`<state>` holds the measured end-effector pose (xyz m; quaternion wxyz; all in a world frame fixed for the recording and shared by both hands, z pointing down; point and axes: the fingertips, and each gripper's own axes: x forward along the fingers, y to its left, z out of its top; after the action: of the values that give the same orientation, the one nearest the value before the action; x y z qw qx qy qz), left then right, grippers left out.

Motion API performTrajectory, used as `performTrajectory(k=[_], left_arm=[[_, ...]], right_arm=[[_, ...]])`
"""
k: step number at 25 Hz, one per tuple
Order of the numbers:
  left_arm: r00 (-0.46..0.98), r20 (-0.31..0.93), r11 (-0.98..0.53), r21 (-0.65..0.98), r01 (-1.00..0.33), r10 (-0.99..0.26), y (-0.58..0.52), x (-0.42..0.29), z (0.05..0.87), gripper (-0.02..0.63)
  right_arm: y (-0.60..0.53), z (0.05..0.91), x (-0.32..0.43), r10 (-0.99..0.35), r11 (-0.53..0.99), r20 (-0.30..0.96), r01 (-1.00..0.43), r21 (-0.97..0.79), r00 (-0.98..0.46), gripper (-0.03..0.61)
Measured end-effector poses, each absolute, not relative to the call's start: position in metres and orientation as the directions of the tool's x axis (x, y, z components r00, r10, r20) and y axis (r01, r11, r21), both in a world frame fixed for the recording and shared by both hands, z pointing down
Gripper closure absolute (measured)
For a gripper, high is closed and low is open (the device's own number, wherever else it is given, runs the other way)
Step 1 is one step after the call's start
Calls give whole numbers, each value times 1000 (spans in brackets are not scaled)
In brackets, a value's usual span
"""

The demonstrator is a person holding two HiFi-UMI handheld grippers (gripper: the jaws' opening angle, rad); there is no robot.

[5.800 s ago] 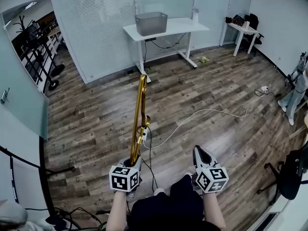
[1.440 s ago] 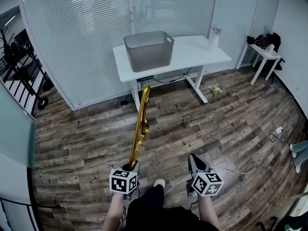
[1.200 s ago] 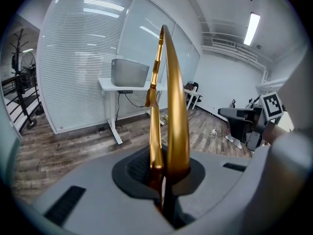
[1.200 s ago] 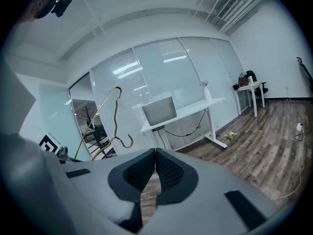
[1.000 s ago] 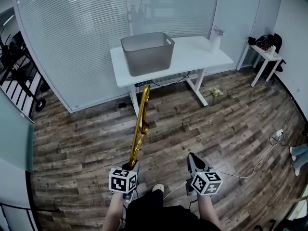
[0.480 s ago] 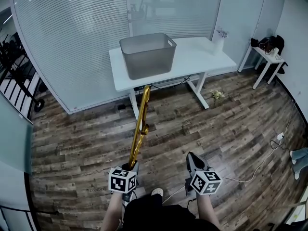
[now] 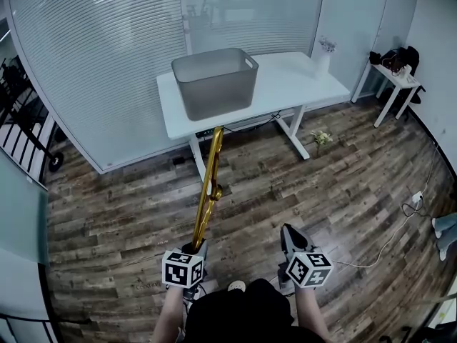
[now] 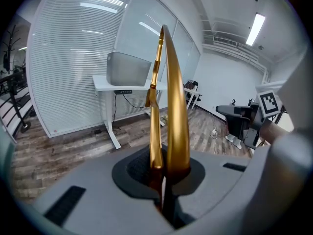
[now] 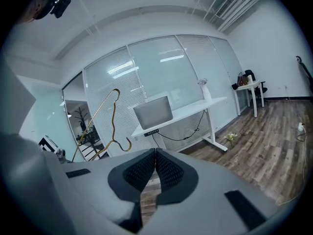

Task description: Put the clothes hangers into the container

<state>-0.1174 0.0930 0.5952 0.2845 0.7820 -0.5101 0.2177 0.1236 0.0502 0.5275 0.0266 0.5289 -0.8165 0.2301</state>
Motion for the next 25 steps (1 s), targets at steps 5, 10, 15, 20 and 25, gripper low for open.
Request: performTrajectory(k=[5,10,15,20,25], left_arm=[[383,640,-295,245,-923,-666,103,-119,597,584],[386,652,-286,260,-922,-653,110,-123,604,584],[378,645,-285,248,-926,-665,101,-126,603,584],[374,635,-290,238,-927,-676,78,-121,601,584],[357,642,-276,228,-934,-678,41,-120,602,584]], right_arm=[[52,530,125,-842,330,313,-879,-344,-439,551],[54,537,123,-839,321,326,-879,-351,-437,551],[49,542,125,-841,314,328,-881,-353,-431,551],[27,541,126,-835,331,325,-876,-350,-445,551],[-14,536,126,-828,357,314,-868,-345,-465,551]])
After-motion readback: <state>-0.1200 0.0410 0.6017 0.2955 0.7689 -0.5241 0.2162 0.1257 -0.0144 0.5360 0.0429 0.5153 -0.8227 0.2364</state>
